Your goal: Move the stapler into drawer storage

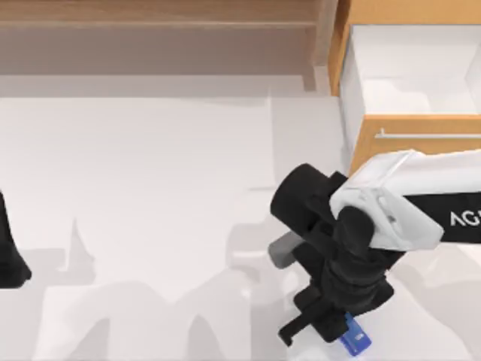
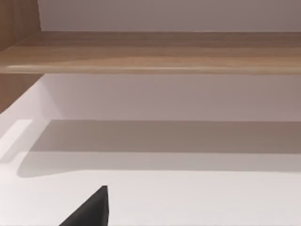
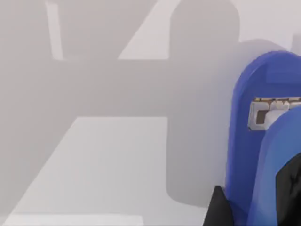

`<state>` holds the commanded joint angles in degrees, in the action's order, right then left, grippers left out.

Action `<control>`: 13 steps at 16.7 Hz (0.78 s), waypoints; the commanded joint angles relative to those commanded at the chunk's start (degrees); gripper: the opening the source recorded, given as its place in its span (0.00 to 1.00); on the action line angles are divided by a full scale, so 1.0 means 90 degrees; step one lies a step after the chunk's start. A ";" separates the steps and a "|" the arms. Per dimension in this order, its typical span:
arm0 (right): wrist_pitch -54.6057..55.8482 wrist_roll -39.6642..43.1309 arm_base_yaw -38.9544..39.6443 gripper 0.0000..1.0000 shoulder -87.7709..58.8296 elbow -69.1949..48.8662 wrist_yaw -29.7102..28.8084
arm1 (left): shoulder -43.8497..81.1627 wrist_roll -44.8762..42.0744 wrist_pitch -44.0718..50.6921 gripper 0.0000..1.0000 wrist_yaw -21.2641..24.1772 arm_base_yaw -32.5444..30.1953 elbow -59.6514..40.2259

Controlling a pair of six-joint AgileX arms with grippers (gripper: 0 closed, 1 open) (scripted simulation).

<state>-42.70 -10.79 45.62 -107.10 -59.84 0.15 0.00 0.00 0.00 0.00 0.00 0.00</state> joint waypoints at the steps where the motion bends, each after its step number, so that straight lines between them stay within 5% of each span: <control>1: 0.0000 0.0000 0.0000 0.00 0.0000 0.0000 0.0000 | 0.0000 0.0000 0.0000 1.00 0.0000 0.0000 0.0000; 13: -0.0564 0.0013 -0.0002 0.00 0.0237 -0.0247 -0.0024 | 0.0000 0.0000 0.0000 1.00 0.0000 0.0000 0.0000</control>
<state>-47.78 -10.67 45.61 -104.97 -62.06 -0.07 0.00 0.00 0.00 0.00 0.00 0.00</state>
